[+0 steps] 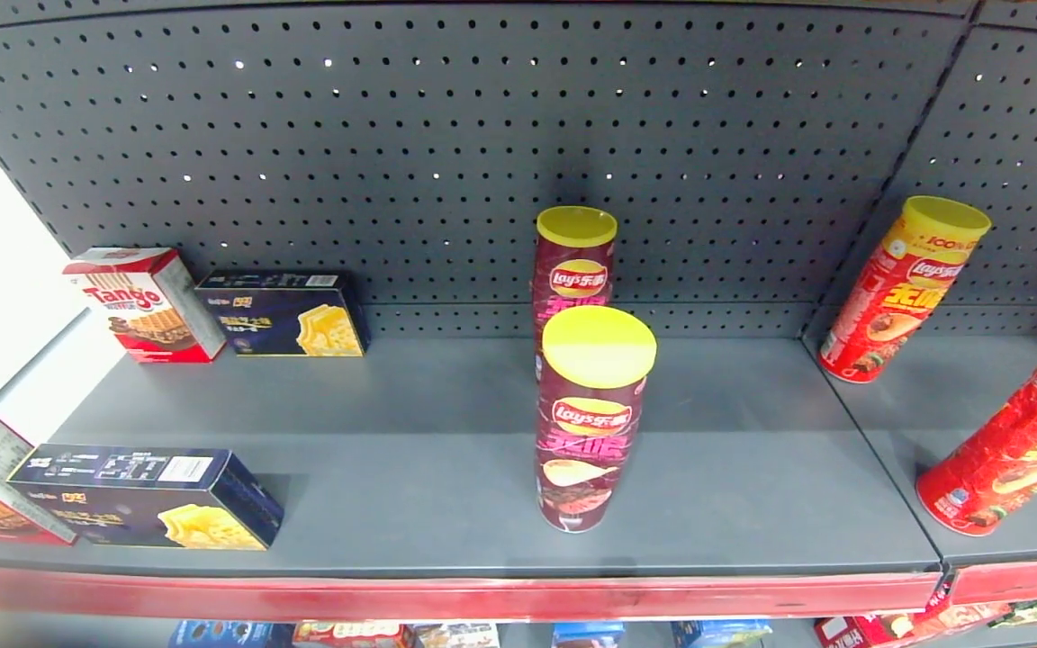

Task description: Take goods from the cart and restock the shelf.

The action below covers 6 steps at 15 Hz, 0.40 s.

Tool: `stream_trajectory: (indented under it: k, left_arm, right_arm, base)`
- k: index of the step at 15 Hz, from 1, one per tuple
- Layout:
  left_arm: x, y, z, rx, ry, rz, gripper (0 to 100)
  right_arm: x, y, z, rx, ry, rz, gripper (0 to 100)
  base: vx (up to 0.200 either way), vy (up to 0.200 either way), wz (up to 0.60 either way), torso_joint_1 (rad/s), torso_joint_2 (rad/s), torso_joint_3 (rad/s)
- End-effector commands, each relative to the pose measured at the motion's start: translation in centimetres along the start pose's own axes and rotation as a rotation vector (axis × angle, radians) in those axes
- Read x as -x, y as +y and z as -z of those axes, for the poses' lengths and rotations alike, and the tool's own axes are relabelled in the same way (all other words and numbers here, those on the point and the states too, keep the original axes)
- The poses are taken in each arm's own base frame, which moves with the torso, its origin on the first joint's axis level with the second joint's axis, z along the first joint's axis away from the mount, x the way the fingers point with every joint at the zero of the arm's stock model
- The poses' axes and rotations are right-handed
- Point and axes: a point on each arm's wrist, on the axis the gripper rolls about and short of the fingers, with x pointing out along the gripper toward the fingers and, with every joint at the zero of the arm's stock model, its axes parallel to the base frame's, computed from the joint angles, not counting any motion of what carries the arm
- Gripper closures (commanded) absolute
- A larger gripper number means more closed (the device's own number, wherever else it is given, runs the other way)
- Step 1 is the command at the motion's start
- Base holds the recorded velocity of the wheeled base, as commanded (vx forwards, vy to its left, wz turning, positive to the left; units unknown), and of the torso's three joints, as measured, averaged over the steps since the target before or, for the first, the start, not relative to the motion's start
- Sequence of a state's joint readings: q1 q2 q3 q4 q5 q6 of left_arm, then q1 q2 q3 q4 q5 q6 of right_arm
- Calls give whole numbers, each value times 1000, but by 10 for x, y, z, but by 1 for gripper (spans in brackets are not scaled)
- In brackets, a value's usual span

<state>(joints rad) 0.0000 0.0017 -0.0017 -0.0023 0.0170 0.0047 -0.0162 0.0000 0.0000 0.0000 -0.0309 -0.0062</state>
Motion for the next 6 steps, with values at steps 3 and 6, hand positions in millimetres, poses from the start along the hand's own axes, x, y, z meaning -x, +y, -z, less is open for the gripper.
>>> stream_trajectory:
  k: [3, 6]
  left_arm:
    - [0, 0, 0, 0, -1, 0, 0]
    - [0, 0, 0, 0, -1, -1, 0]
  right_arm:
    - [0, 0, 0, -2, 0, -1, 0]
    - [0, 0, 0, 0, 0, -1, 0]
  base:
    - [0, 0, 0, 0, 0, 0]
    - [0, 0, 0, 0, 0, 0]
